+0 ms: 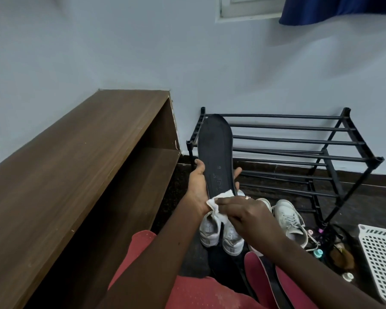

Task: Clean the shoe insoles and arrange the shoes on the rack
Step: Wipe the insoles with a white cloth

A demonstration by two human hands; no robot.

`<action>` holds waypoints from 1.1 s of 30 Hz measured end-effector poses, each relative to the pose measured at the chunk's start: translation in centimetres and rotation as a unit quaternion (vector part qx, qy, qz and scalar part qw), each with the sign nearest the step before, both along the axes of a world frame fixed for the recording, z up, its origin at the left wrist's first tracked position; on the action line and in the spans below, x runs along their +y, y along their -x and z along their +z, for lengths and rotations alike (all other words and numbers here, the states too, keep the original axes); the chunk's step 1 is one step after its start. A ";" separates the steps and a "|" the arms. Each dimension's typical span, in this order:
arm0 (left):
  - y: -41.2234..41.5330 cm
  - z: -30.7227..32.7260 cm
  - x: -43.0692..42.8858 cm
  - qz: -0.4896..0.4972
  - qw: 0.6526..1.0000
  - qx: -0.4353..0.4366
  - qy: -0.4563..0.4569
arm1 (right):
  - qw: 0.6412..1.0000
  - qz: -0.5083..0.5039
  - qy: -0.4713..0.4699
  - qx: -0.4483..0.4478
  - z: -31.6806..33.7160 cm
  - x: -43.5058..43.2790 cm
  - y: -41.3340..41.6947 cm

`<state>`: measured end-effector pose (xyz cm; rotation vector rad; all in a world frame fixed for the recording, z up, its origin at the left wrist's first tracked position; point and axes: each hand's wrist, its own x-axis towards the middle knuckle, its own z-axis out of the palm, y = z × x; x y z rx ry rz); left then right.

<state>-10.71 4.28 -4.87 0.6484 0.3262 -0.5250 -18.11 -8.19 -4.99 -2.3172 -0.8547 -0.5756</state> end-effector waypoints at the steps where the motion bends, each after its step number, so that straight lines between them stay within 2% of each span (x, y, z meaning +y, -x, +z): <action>1: 0.1 0.0 -0.1 -0.007 1.000 -0.002 -0.007 | 1.000 -0.005 0.002 -0.001 0.1 -0.1 0.0; 4: 0.8 0.2 -0.4 -0.012 1.000 -0.024 -0.013 | 0.999 -0.035 -0.001 0.010 0.9 0.2 -0.6; 7: 2.3 0.9 -0.5 -0.037 0.997 -0.069 -0.004 | 0.994 -0.086 -0.050 0.053 2.4 0.9 -1.3; 11: 4.3 2.1 -0.8 -0.058 0.996 -0.062 0.003 | 0.988 -0.107 -0.090 0.071 4.1 1.3 -0.8; 17: 6.7 3.8 -0.2 0.037 0.998 -0.002 0.057 | 0.999 -0.012 -0.023 0.037 4.6 1.0 3.7; 21: 8.9 4.7 -1.1 0.014 1.000 -0.012 0.003 | 0.995 -0.058 0.075 0.038 6.1 0.4 2.9; 24: 10.1 4.9 -1.6 0.003 1.000 -0.018 0.009 | 0.992 -0.096 0.059 0.057 6.9 0.4 2.0; 26: 10.1 4.9 -1.4 0.006 0.999 -0.027 0.019 | 0.995 -0.079 0.009 0.068 6.8 0.7 2.6; 29: 9.2 5.2 -1.0 0.026 0.998 -0.031 0.045 | 0.998 0.005 -0.022 0.064 6.7 0.6 4.2; 33: 8.7 5.4 -1.1 0.048 0.997 -0.017 0.058 | 0.998 0.053 0.035 0.024 7.1 -0.7 3.8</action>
